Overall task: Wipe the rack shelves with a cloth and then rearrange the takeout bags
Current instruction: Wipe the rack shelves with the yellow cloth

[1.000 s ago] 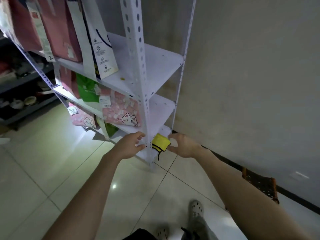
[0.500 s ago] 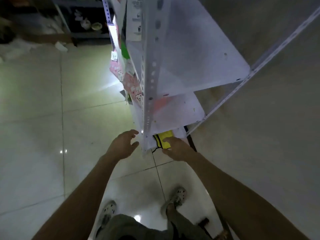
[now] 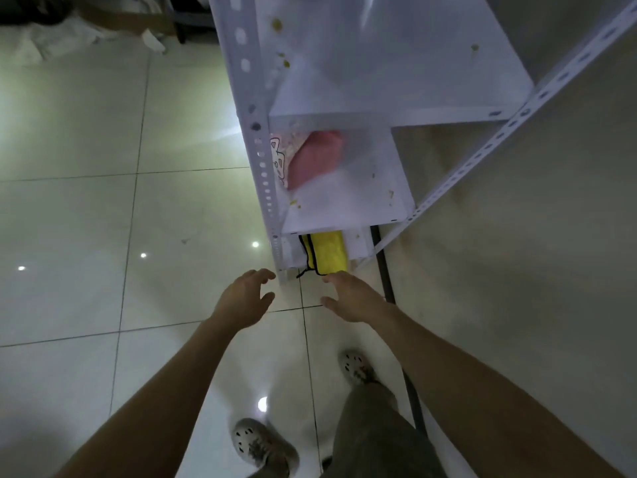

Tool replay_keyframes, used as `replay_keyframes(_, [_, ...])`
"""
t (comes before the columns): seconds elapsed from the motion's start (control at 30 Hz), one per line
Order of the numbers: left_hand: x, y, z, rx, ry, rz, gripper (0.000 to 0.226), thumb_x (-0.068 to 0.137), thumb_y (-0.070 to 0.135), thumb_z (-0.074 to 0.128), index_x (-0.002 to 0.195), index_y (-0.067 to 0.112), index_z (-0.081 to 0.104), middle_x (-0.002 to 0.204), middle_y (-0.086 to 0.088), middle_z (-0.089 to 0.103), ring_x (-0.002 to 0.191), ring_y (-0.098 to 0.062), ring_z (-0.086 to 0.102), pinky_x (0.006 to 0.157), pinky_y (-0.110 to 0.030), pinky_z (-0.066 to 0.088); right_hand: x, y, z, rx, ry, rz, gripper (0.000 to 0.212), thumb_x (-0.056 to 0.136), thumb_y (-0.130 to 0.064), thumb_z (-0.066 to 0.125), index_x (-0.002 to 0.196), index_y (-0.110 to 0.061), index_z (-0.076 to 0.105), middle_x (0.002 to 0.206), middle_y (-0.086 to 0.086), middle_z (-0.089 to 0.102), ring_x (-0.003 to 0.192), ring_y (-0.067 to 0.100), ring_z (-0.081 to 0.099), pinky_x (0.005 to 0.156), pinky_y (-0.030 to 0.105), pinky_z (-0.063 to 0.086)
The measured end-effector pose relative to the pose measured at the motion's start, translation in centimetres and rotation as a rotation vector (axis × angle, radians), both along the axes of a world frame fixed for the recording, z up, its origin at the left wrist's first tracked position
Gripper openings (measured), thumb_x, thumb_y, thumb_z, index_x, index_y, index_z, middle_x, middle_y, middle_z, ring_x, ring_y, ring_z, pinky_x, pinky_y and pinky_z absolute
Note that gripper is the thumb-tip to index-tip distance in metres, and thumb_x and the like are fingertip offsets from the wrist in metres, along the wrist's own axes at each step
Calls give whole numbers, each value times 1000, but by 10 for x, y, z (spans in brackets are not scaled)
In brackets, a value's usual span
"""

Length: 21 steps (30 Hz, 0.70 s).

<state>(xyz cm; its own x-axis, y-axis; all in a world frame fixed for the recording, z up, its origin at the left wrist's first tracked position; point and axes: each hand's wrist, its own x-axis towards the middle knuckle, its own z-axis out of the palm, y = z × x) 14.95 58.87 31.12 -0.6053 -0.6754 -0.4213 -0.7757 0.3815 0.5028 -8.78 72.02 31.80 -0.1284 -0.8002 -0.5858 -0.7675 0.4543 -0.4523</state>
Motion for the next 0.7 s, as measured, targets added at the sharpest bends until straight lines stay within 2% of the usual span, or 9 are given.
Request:
replay_keyframes(0.13, [-12,12,-52,-32,13,34,44,104,29,68,146,20,60,132,-6,69,122,-26,67,99,-38,53,-11,3,-55,-44,-1,-26,63,106,-41,60,160,-13,41,161,9,43,140,27,49,113,40,44])
replay_keyframes(0.3, [-22,31,-153,-29,0,55,43,105,32,67,146,20,61,132,-5,68,121,-24,68,98,-37,54,-25,0,-154,-88,34,-6,60,105,-41,63,152,-7,47,155,11,48,137,29,50,110,43,46])
replay_keyframes(0.4, [-33,36,-220,10,43,159,46,104,32,69,147,18,59,135,-8,68,124,-26,67,102,-40,54,-39,-8,-221,-123,43,14,61,104,-39,64,154,-9,45,156,10,46,139,29,47,110,42,45])
replay_keyframes(0.47, [-44,30,-260,5,100,296,56,103,36,70,152,16,53,142,-11,66,129,-28,65,106,-43,53,-52,-16,-265,-156,59,24,66,102,-39,66,158,-13,42,161,7,41,145,27,42,115,41,42])
replay_keyframes(0.6, [-71,9,-327,-55,305,587,79,107,45,63,168,13,25,164,-12,47,147,-29,51,116,-51,47,-79,-42,-345,-287,95,25,76,100,-44,70,164,-17,37,170,5,32,156,24,29,125,38,31])
replay_keyframes(0.7, [-93,-1,-363,-99,476,694,80,109,44,58,171,15,17,171,-7,40,154,-26,45,122,-52,44,-95,-67,-395,-424,161,14,79,97,-51,71,162,-19,40,168,9,36,156,28,30,125,40,31])
